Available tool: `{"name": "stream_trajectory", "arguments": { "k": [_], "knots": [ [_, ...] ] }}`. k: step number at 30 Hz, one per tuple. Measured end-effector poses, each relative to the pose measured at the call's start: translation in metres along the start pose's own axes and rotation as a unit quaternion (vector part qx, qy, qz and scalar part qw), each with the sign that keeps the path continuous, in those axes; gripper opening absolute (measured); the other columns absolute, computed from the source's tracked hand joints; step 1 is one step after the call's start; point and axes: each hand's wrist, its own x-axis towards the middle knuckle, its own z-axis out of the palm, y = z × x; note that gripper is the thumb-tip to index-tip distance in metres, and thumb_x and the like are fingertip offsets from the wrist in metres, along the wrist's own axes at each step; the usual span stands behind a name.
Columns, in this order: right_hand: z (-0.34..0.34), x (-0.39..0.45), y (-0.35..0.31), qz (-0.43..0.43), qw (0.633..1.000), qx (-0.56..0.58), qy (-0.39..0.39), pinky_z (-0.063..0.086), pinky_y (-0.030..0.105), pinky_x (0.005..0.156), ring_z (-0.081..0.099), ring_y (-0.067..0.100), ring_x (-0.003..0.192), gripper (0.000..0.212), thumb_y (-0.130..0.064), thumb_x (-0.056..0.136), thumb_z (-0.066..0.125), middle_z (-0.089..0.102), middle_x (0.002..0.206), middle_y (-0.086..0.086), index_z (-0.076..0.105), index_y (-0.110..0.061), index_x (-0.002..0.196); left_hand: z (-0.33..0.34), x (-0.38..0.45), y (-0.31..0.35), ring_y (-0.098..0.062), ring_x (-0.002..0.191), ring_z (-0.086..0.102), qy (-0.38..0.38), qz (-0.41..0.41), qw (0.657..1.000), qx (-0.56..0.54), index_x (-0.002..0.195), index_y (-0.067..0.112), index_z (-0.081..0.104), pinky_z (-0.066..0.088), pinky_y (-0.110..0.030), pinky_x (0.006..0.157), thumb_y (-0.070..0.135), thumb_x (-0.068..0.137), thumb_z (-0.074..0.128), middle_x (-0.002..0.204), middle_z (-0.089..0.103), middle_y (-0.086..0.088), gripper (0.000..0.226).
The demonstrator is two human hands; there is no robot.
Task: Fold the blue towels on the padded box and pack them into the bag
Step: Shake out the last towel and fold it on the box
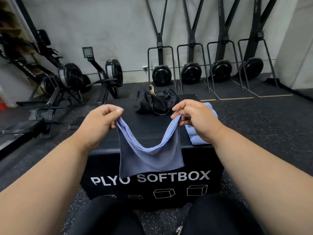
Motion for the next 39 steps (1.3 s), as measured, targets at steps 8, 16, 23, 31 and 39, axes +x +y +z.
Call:
{"name": "stream_trajectory", "arguments": {
  "k": [8,16,23,31,39],
  "knots": [
    [0.066,-0.020,0.012,-0.002,0.998,0.019,-0.065,0.058,0.026,0.076,0.068,0.014,0.074,0.037,0.019,0.092,0.051,0.079,0.093,0.007,0.066,-0.012,0.106,0.009,-0.029,0.000,-0.002,0.073,0.057,-0.072,0.014,0.993,0.096,0.105,0.033,0.074,0.046,-0.016,0.075,-0.005,0.088,0.068,0.089,0.066,0.012,0.042],
    [0.088,-0.032,0.022,0.019,0.992,0.087,-0.085,0.060,0.033,0.082,0.070,0.020,0.078,0.033,0.011,0.092,0.071,0.079,0.101,0.017,0.060,-0.009,0.116,0.007,-0.049,-0.012,-0.012,0.087,0.072,-0.078,-0.049,0.993,-0.072,0.125,0.033,0.061,0.057,-0.028,0.070,0.010,0.075,0.086,0.121,0.071,0.002,0.060],
    [0.097,-0.039,0.030,0.000,0.994,0.058,-0.092,0.060,0.033,0.091,0.075,0.021,0.094,0.026,0.006,0.091,0.075,0.080,0.102,0.015,0.065,-0.010,0.110,0.012,-0.057,-0.027,-0.022,0.092,0.075,-0.096,-0.088,0.978,-0.162,0.125,0.020,0.059,0.056,-0.037,0.087,0.007,0.069,0.084,0.112,0.072,-0.008,0.063],
    [0.095,-0.039,0.041,-0.030,0.997,0.043,-0.063,0.058,0.029,0.083,0.070,0.018,0.087,0.029,0.006,0.084,0.083,0.076,0.092,0.009,0.071,-0.017,0.097,0.017,-0.060,-0.030,-0.023,0.088,0.073,-0.112,-0.097,0.978,-0.149,0.125,0.016,0.058,0.053,-0.039,0.087,0.006,0.071,0.082,0.104,0.077,-0.011,0.060],
    [0.095,-0.039,0.051,-0.031,0.995,0.048,-0.078,0.060,0.041,0.089,0.067,0.021,0.087,0.033,0.002,0.083,0.085,0.072,0.091,0.008,0.075,-0.029,0.092,0.024,-0.061,-0.036,-0.025,0.090,0.074,-0.119,-0.100,0.975,-0.156,0.124,0.015,0.059,0.053,-0.042,0.089,0.005,0.072,0.083,0.105,0.078,-0.014,0.057]
  ]
}}
